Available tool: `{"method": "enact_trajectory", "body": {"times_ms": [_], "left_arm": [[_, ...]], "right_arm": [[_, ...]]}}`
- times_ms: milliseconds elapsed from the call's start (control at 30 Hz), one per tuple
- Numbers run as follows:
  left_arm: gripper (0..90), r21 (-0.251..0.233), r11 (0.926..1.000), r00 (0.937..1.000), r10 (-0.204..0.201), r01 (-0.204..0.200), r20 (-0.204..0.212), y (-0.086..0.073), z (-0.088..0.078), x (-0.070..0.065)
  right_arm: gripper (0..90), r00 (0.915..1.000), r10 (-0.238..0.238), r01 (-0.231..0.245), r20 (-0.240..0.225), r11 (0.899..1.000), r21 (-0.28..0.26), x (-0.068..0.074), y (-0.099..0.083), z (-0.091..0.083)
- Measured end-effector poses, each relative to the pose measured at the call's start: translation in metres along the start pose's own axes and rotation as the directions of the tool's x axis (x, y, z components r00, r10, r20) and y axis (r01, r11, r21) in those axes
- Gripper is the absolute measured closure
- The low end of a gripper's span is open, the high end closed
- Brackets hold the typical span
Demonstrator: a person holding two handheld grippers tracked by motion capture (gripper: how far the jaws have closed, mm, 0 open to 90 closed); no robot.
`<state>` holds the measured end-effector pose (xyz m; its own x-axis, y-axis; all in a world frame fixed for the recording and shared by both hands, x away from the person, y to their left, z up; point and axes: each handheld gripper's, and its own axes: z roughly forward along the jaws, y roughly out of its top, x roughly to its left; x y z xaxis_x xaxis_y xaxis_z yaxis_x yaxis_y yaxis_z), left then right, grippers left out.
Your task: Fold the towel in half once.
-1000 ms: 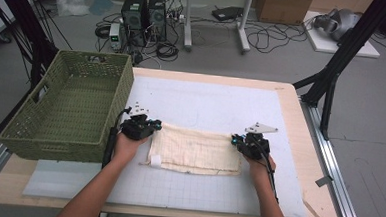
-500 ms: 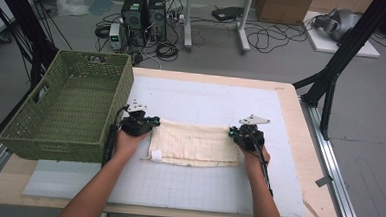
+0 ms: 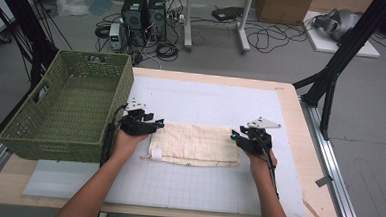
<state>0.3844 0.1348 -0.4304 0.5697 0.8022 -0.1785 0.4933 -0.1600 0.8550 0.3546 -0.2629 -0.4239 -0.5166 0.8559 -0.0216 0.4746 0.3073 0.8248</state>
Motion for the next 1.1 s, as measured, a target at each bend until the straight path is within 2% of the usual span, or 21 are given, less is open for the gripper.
{"method": "enact_trajectory", "body": {"times_ms": [67, 233, 433, 500, 633, 733, 800, 900, 967, 1100], "left_arm": [[46.3, -0.005, 0.9998, 0.9998, 0.02, -0.02, 0.009, -0.004, -0.002, -0.002], [45.9, -0.014, 0.9998, 0.9995, 0.016, -0.015, 0.028, -0.011, -0.008, -0.005], [45.9, -0.023, 0.9991, 0.9983, 0.037, -0.036, 0.044, -0.016, -0.016, -0.011], [46.0, -0.012, 0.9988, 0.9974, 0.048, -0.048, 0.054, -0.016, -0.019, -0.013], [46.1, -0.022, 0.9966, 0.9949, 0.081, -0.08, 0.059, -0.014, -0.026, -0.019], [46.4, -0.022, 0.9961, 0.9945, 0.086, -0.085, 0.06, -0.014, -0.03, -0.021], [46.4, -0.025, 0.9961, 0.9944, 0.087, -0.085, 0.061, -0.015, -0.032, -0.02], [47.1, -0.025, 0.9967, 0.9949, 0.078, -0.077, 0.063, -0.02, -0.035, -0.021], [47.3, -0.014, 0.9973, 0.9952, 0.073, -0.072, 0.066, -0.024, -0.036, -0.02], [49.1, -0.011, 0.9971, 0.9955, 0.075, -0.075, 0.058, -0.032, -0.041, -0.019]], "right_arm": [[55.9, 0.9998, -0.011, 0.01, -0.014, 1.0, -0.012, 0.001, -0.003, -0.007], [55.9, 0.9984, -0.044, 0.044, -0.035, 0.999, -0.005, 0.004, -0.016, -0.024], [58.2, 0.9956, -0.046, 0.044, -0.082, 0.999, -0.02, 0.012, -0.03, -0.043], [58.7, 0.9946, -0.04, 0.039, -0.096, 0.999, -0.012, 0.017, -0.037, -0.046], [59.3, 0.9916, -0.053, 0.057, -0.118, 0.998, 0.028, 0.026, -0.044, -0.047], [59.0, 0.9894, -0.05, 0.056, -0.136, 0.998, 0.04, 0.03, -0.044, -0.045], [59.6, 0.9877, -0.061, 0.071, -0.144, 0.995, 0.065, 0.032, -0.045, -0.04], [71.6, 0.9859, -0.065, 0.08, -0.154, 0.992, 0.093, 0.033, -0.047, -0.035], [82.1, 0.9856, -0.074, 0.087, -0.152, 0.993, 0.08, 0.033, -0.047, -0.036], [84.9, 0.9834, -0.095, 0.107, -0.154, 0.992, 0.068, 0.034, -0.046, -0.039]]}}
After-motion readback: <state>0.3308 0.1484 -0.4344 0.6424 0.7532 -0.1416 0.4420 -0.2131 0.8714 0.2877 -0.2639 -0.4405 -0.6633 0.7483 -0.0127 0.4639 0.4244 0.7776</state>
